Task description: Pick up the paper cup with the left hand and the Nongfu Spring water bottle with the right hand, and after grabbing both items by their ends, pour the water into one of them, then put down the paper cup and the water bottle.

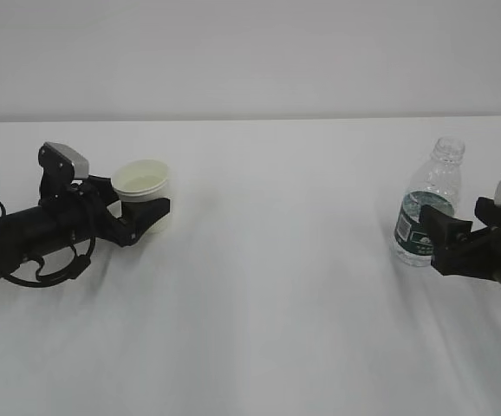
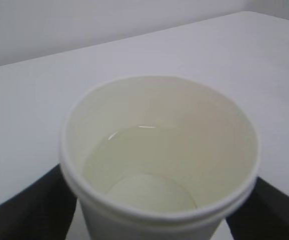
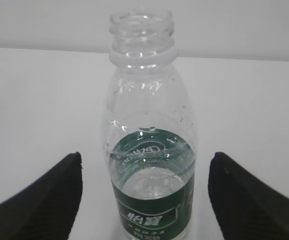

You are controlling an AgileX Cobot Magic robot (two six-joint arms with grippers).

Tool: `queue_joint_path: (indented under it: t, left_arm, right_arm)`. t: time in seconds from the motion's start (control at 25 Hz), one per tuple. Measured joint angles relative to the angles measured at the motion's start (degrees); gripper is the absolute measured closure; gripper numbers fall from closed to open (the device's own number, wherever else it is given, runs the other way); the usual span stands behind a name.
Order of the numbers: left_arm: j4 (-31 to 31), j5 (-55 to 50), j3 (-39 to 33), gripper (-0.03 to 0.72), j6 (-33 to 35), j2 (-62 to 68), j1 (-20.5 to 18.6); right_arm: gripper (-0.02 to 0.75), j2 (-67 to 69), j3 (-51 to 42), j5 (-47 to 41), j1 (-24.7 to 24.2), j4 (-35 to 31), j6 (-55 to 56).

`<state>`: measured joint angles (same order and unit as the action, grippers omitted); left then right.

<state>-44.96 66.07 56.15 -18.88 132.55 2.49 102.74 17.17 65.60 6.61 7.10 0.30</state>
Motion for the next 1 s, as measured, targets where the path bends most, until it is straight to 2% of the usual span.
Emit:
queue_joint_path:
  t: [0.36,0.52,0.6,1.0]
  left_arm:
    - [-0.1,0.0,0.0,0.129,0.0,0.0,0.0]
    - [-0.1,0.0,0.0,0.034,0.0,0.0,0.0]
    - [-1.0,0.0,0.0,0.009,-0.5,0.0,0.0]
    - [-3.0,0.0,0.0,-0.001,-2.2,-0.1,0.0]
  right_arm:
    - [0.148,0.0,0.0,0.0,0.0,0.0,0.1]
    - [0.148,0.0,0.0,0.0,0.0,0.1,0.2]
    - [0.148,0.0,0.0,0.0,0.0,0.2,0.2]
    - [0.148,0.0,0.0,0.0,0.0,0.3,0.2]
